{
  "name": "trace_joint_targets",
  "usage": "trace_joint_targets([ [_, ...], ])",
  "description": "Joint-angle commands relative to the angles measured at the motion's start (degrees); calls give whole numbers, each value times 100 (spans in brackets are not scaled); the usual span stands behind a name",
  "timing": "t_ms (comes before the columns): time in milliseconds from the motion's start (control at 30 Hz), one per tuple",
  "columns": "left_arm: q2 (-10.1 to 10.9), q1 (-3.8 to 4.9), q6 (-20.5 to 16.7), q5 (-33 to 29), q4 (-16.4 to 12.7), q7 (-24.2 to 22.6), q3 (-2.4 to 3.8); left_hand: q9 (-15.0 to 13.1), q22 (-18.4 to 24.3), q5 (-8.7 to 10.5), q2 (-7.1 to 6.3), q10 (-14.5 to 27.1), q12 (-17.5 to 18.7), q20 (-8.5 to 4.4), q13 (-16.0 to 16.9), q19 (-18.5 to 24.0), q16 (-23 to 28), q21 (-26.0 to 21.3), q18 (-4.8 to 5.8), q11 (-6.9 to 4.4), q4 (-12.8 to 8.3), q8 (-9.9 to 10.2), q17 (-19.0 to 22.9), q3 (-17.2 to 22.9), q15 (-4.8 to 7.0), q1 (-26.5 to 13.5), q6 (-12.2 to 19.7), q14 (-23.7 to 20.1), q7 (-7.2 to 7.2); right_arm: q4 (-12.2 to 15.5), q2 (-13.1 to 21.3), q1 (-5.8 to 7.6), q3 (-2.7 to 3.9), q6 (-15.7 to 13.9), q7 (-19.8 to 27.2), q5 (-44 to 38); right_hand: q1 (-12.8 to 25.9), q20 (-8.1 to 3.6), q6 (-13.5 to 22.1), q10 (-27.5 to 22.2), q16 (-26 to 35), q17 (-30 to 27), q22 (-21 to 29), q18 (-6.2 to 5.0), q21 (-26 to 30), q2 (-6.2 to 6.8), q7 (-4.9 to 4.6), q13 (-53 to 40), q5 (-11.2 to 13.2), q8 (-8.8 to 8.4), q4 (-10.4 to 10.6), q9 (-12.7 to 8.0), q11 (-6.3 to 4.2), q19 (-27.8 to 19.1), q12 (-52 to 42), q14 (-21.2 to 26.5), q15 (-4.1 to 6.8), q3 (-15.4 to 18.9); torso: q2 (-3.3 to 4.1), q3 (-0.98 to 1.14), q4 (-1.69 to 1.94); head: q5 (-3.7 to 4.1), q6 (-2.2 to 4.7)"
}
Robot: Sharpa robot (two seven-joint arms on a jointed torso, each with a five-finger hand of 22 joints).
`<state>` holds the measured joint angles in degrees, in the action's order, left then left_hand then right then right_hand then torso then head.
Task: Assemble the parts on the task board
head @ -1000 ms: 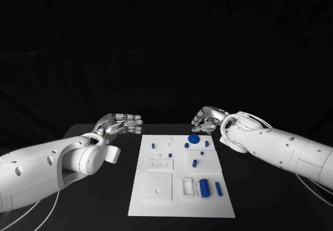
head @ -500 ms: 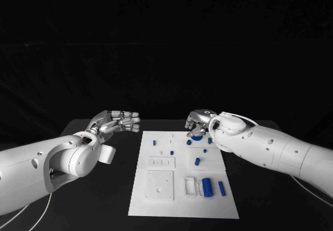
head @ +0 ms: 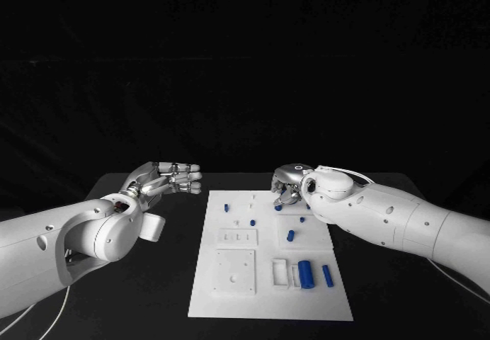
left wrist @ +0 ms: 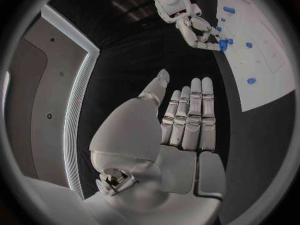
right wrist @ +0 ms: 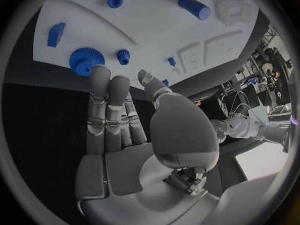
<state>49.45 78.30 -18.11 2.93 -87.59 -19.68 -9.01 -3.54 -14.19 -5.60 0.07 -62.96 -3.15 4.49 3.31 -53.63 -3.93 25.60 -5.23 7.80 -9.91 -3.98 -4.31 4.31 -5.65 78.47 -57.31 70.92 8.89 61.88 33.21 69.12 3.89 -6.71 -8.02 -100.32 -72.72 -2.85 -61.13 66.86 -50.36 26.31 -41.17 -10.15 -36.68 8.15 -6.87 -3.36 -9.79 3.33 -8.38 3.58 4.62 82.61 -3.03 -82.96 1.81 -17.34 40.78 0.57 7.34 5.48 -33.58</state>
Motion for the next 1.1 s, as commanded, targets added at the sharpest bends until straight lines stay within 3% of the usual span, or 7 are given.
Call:
trace_joint_targets([
  [33, 6, 18, 90, 31, -22, -10, 9, -4, 22, -16, 20, 60, -18, 12, 8, -10, 12, -20, 40, 4, 10, 24, -3, -37, 4, -7, 50, -35, 6, 35, 14, 1, -3, 267, -74, -170, 1, 0, -48, -24, -19, 12, -113, -61, 78, 7, -12, -3, -34, 23, -43, 5, -3, 52, -32, 22, -1, -20, 32, 21, 11, 3, 5],
  [133, 16, 26, 84, 34, -32, -11, 10, -4, 22, -16, 20, 60, -18, 12, 8, -10, 12, -20, 40, 4, 10, 24, -3, -37, 4, -7, 50, -35, 6, 43, 14, -2, -6, 310, -72, -171, 6, -1, -62, -23, -24, 16, -163, -59, 107, 11, -14, -1, -87, 21, -69, 4, -4, 54, -29, 24, -3, -78, 56, 16, 23, 13, 16],
  [367, 37, 48, 73, 39, -47, -16, 19, -3, 33, -20, 25, 70, -18, 12, 8, -12, 12, -24, 39, 6, 15, 25, -3, -44, 3, 0, 53, -38, 7, -9, -14, -24, -13, 342, -68, -173, 64, -10, -103, 29, -43, 30, -331, -46, 185, 32, -7, 0, -117, 23, -160, 5, -12, 74, -28, 23, 8, -443, 87, 24, 46, 26, 24],
  [700, 71, 87, 72, 51, -79, -9, 22, -3, 54, -12, 11, 76, -19, 17, 8, -10, 16, -28, 39, 10, 5, 25, 1, -54, -5, 22, 53, -60, 7, -70, -30, -46, -15, 455, -128, -228, 118, -1, -121, 32, -55, 34, -545, -42, 289, 98, -1, 1, -199, 23, -231, 5, -15, 91, -28, 29, -4, -843, 121, 21, 54, 25, 17],
  [1100, 111, 119, 52, 63, -106, 6, 22, -3, 64, -8, 7, 91, -18, 23, 8, -11, 15, -27, 34, 15, 7, 26, 4, -64, -10, 24, 56, -74, 9, -104, -42, -75, -20, 526, -138, -261, 118, -18, -246, 182, -76, 45, -724, -25, 354, 42, 29, 1, -152, 26, -291, 8, -55, 104, -27, 29, 17, -1177, 149, 26, 53, 21, 8],
])
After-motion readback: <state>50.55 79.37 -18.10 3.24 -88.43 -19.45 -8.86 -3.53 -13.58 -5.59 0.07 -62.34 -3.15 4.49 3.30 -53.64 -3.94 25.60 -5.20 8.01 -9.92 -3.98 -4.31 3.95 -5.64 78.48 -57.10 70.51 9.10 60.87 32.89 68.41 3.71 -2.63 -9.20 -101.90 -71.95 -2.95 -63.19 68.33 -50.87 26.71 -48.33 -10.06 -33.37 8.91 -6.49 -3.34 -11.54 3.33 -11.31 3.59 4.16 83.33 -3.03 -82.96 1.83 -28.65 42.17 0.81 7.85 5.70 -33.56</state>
